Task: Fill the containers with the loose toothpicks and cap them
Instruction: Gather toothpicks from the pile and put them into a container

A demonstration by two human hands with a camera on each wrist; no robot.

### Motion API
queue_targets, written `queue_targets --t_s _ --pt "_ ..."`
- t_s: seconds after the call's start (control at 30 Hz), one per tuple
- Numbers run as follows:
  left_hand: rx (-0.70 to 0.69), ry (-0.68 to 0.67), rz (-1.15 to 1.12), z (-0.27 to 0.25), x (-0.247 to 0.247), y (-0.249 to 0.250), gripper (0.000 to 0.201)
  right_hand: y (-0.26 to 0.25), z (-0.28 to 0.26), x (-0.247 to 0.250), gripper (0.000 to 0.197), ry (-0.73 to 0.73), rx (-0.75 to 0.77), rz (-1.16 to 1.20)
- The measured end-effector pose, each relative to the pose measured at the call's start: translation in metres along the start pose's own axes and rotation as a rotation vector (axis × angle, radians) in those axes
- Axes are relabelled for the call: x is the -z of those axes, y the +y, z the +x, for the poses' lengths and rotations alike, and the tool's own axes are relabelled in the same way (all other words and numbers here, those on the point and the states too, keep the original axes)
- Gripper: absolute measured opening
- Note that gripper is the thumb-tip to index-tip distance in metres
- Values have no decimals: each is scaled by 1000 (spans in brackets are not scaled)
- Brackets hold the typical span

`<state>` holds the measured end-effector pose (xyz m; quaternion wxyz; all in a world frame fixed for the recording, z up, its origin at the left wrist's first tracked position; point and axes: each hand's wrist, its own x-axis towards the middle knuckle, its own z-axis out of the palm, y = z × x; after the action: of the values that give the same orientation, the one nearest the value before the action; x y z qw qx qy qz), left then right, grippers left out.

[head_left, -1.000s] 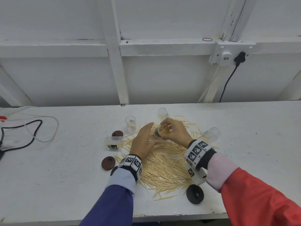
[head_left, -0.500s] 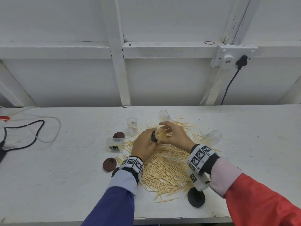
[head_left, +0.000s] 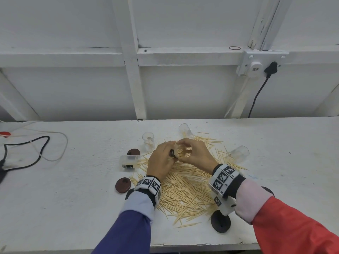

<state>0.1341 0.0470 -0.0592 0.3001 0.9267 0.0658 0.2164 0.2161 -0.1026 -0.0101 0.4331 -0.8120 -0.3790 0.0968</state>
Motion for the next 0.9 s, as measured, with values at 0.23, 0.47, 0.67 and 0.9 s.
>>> queue_targets --t_s 0.23,0.47,0.67,0.9 --pt "-36 46 25 -1 1 2 52 3 2 1 64 -22 -79 -16" --pt "-60 28 35 0 2 2 58 4 3 6 52 -76 -64 64" --pt "65 51 54 0 4 3 53 15 5 20 26 -143 -175 -323" --pt "100 19 86 0 4 3 53 26 -9 7 41 -436 -131 -771"
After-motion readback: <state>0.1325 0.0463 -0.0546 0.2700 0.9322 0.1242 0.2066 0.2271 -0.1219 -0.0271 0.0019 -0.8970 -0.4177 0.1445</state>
